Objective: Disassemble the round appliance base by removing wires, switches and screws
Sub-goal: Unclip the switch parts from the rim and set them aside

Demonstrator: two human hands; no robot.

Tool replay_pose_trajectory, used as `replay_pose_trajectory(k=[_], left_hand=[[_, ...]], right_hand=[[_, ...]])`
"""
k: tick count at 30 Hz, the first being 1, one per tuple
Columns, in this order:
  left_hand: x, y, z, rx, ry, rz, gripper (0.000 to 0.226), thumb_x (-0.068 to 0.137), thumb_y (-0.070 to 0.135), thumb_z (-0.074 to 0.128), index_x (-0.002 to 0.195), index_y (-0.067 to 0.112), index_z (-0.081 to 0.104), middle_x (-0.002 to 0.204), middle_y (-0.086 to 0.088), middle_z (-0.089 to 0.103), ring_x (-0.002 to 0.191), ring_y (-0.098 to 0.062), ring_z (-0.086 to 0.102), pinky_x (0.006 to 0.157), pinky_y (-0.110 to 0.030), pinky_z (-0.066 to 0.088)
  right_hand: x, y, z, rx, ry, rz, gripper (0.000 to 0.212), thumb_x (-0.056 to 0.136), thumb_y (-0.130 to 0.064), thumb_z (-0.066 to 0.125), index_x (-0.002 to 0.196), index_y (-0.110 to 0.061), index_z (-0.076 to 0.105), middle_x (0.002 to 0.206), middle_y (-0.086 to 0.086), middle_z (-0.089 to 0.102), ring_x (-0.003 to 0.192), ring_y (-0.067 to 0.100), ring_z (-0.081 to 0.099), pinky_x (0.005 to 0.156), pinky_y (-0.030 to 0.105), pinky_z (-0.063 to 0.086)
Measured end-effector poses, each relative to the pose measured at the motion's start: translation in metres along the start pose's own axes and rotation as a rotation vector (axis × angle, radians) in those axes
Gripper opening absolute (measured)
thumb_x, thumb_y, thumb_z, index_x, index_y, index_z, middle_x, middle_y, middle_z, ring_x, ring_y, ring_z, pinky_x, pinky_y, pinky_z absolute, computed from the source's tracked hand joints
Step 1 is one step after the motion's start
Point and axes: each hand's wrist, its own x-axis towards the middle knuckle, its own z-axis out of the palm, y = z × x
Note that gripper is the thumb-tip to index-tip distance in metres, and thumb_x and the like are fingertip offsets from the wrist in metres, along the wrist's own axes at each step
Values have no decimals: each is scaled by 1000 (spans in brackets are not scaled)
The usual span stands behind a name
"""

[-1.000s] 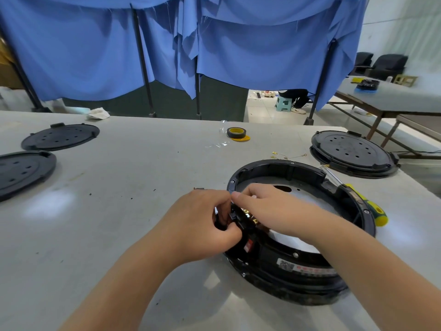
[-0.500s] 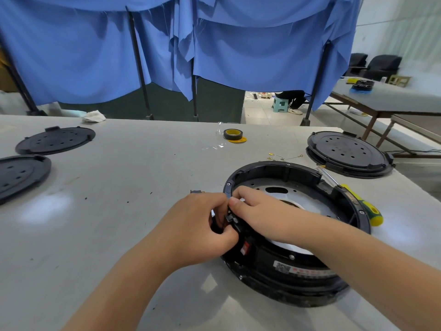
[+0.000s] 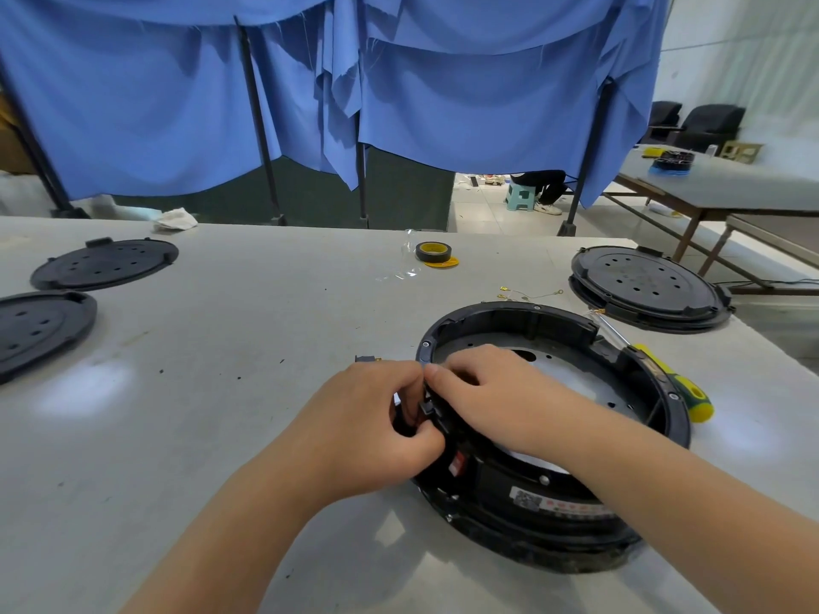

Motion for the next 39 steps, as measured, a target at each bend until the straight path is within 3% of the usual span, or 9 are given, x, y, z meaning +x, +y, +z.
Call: replay_pose_trajectory(k=[3, 6, 11, 22, 31, 39], left_hand=[[0, 0, 0, -1, -1, -6, 23, 64, 35, 53, 63, 14, 44, 59, -1, 54, 58, -18, 52, 57, -45, 45], [0, 1, 0, 1, 8, -7, 22, 63, 33, 54, 62, 14, 43, 58, -1, 52, 58, -17, 51, 57, -43, 45], [0, 1, 1, 2, 18, -6, 22, 62, 34, 53, 61, 14, 44, 58, -1, 53, 59, -16, 52, 56, -39, 45], [0, -1, 2, 8, 27, 1, 22, 63, 33, 56, 61, 15, 45, 54, 1, 50, 55, -16, 49, 51, -32, 39], [0, -2, 2, 7, 14, -19, 21, 63, 34, 55, 62, 14, 46, 56, -2, 54, 55, -16, 50, 53, -36, 42], [0, -3, 3, 19, 20, -11, 22, 61, 34, 54, 62, 15, 44, 54, -3, 50, 53, -17, 47, 49, -29, 36]], right_hand=[[0, 1, 0, -28, -20, 14, 56, 95, -54, 32, 60, -14, 48, 52, -3, 48, 52, 14, 47, 52, 30, 36], [0, 1, 3, -24, -74, 12, 59, 98, -52, 25, 72, -9, 57, 65, 3, 58, 62, 17, 55, 63, 33, 45], [-2, 0, 4, -12, -94, 24, 62, 98, -52, 20, 75, -10, 58, 78, 10, 66, 71, 19, 61, 69, 29, 45], [-4, 0, 3, 53, -162, 26, 61, 99, -52, 17, 87, -17, 64, 90, 4, 68, 84, 15, 61, 79, 29, 45], [-6, -1, 1, 66, -183, 29, 62, 100, -51, 16, 93, -12, 64, 94, 9, 68, 90, 21, 63, 88, 35, 47], [-5, -2, 1, 85, -193, 48, 62, 100, -50, 17, 95, -9, 64, 97, 11, 68, 93, 22, 62, 91, 36, 46]])
